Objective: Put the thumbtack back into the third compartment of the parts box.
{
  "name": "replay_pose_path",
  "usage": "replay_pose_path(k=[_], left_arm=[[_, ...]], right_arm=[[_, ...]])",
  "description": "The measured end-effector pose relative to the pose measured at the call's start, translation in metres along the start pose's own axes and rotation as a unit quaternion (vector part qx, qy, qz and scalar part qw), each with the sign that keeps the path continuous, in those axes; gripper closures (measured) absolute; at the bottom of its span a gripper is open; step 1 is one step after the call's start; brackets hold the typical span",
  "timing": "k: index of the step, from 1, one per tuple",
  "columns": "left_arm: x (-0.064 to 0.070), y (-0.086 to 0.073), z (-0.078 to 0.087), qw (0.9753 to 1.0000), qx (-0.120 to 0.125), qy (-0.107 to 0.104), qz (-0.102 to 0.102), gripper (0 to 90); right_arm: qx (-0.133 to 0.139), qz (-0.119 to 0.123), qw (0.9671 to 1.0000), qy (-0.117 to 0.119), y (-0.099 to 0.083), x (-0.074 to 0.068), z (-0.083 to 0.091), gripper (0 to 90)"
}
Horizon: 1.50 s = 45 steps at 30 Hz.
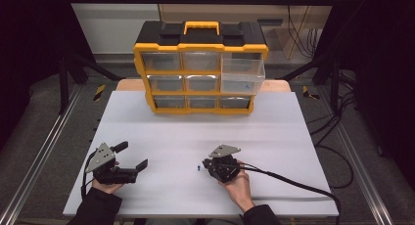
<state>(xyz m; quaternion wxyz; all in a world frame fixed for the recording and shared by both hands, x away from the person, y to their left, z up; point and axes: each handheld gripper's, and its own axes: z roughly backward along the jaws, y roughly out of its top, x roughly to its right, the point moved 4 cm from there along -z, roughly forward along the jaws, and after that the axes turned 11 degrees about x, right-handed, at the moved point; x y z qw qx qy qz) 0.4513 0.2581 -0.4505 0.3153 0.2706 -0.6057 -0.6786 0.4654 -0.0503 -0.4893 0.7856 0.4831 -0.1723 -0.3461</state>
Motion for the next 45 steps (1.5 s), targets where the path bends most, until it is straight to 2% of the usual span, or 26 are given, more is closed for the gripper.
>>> replay_pose_path(k=[24,28,45], left_arm=[[-0.001,0.000,0.000,1.0000,0.000,0.001,0.002,0.9],[-0.001,0.000,0.000,1.0000,0.000,0.001,0.000,0.9],[-0.001,0.000,0.000,1.0000,-0.001,0.002,0.001,0.8]], right_arm=[[0.037,-0.008,0.9993,0.004,0.021,0.009,0.029,85.5],[0.049,-0.006,0.9988,0.002,0.026,0.014,0.035,85.5],[0.092,-0.025,0.9953,-0.017,0.047,0.035,0.068,85.6]])
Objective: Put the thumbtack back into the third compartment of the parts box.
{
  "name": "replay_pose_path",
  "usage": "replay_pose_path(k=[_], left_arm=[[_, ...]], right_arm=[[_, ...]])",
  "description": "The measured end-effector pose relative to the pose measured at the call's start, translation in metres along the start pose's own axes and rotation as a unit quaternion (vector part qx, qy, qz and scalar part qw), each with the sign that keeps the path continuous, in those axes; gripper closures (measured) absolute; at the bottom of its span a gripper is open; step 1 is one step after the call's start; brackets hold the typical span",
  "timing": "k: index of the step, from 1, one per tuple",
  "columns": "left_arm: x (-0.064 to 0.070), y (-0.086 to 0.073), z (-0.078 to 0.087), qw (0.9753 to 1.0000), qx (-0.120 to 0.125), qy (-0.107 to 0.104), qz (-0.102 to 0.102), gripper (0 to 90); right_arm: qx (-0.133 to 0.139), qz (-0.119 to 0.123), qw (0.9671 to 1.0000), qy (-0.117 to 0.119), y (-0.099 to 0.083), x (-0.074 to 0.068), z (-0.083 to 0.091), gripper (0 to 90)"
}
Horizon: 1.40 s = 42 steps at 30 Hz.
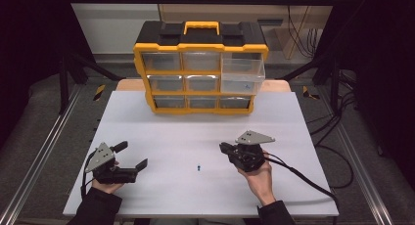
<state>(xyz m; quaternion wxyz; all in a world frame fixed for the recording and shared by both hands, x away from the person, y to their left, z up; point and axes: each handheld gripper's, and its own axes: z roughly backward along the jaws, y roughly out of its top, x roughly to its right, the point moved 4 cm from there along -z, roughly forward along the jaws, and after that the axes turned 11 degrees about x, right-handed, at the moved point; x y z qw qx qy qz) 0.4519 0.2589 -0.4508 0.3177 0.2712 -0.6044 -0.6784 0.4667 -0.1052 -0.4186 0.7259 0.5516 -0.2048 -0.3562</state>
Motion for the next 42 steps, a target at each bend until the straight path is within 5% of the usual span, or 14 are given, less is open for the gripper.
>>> replay_pose_path(k=[24,42], left_arm=[[-0.001,-0.002,-0.001,1.0000,-0.002,0.001,0.001,0.8],[-0.001,-0.001,-0.001,1.0000,-0.002,0.001,0.001,0.8]], right_arm=[[0.068,-0.009,0.9974,-0.021,0.044,0.028,0.031,85.6],[0.079,0.004,0.9962,-0.037,0.078,0.037,0.042,85.6]])
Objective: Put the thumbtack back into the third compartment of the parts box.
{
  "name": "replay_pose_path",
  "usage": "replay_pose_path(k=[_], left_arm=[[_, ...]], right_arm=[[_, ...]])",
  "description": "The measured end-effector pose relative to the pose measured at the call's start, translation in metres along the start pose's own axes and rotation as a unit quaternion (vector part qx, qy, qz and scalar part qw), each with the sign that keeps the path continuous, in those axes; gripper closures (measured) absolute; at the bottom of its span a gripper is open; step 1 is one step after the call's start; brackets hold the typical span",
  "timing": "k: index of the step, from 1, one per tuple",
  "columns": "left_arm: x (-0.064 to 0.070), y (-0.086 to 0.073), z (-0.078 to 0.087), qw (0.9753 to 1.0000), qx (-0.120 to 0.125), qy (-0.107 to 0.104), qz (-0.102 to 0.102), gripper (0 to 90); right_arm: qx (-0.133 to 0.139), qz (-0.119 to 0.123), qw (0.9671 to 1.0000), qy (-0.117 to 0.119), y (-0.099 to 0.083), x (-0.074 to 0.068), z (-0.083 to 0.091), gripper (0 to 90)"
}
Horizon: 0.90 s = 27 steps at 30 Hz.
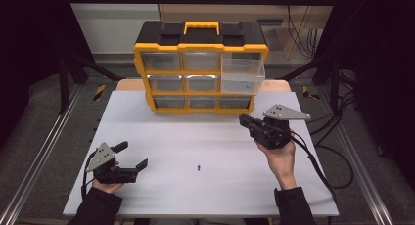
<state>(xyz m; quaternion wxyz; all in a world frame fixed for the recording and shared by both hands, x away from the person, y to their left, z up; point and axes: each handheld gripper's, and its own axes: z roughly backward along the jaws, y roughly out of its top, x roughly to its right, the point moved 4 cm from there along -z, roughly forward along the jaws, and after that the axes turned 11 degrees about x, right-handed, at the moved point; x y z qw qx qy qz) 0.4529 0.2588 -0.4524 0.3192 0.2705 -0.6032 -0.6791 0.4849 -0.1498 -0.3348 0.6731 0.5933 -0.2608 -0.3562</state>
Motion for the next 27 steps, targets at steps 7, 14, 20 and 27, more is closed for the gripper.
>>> replay_pose_path(k=[7,14,20,27], left_arm=[[0.000,0.000,0.000,1.0000,-0.001,0.000,-0.001,0.8],[0.000,0.000,0.000,1.0000,0.000,0.000,0.000,0.8],[0.000,0.000,0.000,1.0000,-0.001,-0.001,0.000,0.8],[0.000,0.000,0.000,1.0000,0.000,-0.001,0.001,0.8]], right_arm=[[0.007,0.001,1.0000,-0.005,0.012,0.002,0.002,85.6],[0.014,0.005,0.9998,-0.009,0.025,0.004,0.003,85.6],[0.019,0.010,0.9996,-0.016,0.037,0.005,0.004,85.6],[0.023,0.016,0.9994,-0.020,0.050,0.006,0.004,85.6]])
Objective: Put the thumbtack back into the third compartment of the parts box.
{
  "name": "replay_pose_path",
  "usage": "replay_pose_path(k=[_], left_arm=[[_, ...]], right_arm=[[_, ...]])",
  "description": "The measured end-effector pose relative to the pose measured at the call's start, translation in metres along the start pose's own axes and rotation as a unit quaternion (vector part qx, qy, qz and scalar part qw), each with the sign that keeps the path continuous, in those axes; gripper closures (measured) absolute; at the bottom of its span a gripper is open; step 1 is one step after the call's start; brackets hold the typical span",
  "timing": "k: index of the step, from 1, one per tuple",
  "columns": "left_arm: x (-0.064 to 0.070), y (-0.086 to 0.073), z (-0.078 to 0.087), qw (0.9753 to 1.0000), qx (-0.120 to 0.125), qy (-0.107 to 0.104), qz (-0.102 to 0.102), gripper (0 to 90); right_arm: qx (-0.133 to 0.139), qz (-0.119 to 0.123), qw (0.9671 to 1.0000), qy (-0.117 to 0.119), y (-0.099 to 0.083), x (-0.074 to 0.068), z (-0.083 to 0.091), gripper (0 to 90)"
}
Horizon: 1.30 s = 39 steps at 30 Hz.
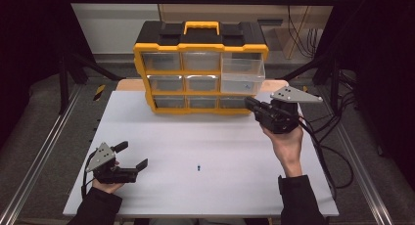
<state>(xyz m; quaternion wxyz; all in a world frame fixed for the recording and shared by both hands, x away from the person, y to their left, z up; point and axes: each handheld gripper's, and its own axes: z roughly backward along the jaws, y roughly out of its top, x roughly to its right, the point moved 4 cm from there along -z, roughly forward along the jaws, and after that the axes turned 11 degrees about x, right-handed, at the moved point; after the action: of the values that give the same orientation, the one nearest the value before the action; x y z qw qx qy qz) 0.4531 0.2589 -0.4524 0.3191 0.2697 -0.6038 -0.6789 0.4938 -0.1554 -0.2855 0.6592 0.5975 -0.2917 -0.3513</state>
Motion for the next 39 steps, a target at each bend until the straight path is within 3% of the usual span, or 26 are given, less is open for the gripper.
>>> replay_pose_path(k=[39], left_arm=[[0.000,-0.001,0.000,1.0000,-0.001,0.000,0.000,0.9]], right_arm=[[0.019,-0.002,0.9995,-0.025,0.047,0.011,-0.019,85.6]])
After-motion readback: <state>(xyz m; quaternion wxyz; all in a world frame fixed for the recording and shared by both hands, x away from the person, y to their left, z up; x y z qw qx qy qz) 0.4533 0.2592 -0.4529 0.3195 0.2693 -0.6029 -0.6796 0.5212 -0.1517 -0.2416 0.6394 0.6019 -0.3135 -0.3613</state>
